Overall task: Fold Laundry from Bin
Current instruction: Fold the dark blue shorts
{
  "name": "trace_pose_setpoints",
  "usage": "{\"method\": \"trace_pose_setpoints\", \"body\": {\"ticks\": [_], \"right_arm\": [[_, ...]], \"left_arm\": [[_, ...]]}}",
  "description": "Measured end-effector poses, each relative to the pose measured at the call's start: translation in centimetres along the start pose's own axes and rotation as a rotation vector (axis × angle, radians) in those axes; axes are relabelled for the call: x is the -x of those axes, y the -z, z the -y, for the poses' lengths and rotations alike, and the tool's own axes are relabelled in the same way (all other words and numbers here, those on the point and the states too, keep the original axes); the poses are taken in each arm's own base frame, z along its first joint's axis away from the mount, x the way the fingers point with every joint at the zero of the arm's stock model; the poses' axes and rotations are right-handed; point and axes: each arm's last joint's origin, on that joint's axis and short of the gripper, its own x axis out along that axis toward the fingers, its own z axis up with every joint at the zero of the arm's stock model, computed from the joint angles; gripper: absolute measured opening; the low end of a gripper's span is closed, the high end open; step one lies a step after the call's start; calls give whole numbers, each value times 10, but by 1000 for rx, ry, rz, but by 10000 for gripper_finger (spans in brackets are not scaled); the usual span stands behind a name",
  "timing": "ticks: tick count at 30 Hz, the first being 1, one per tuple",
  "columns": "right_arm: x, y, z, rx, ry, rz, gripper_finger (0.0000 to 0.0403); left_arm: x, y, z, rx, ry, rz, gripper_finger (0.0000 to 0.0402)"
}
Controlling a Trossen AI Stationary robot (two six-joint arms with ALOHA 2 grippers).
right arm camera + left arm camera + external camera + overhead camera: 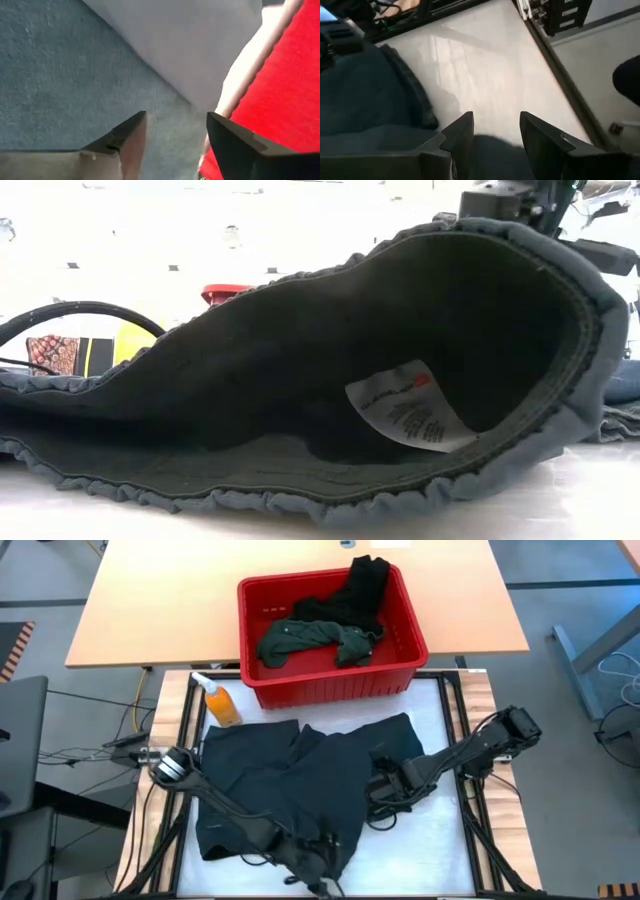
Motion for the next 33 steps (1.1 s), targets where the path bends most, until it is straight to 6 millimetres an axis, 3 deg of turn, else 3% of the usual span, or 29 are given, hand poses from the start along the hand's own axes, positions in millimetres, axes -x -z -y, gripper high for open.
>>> {"method": "trace_pose_setpoints", "body": {"ticks": [8,15,23,33], "right_arm": [[-13,3,-9,144,45,-28,249],[-14,1,-5,233,150,-44,250],[-15,1,-5,154,119,-32,250],[-6,-2,-17,134,124,0,250]], "left_arm": [[-28,-14,12,86,94,-34,152],[-29,-14,13,83,101,-59,152],[-35,4,14,63,118,-146,152],[-37,5,11,49,153,-138,170]]}}
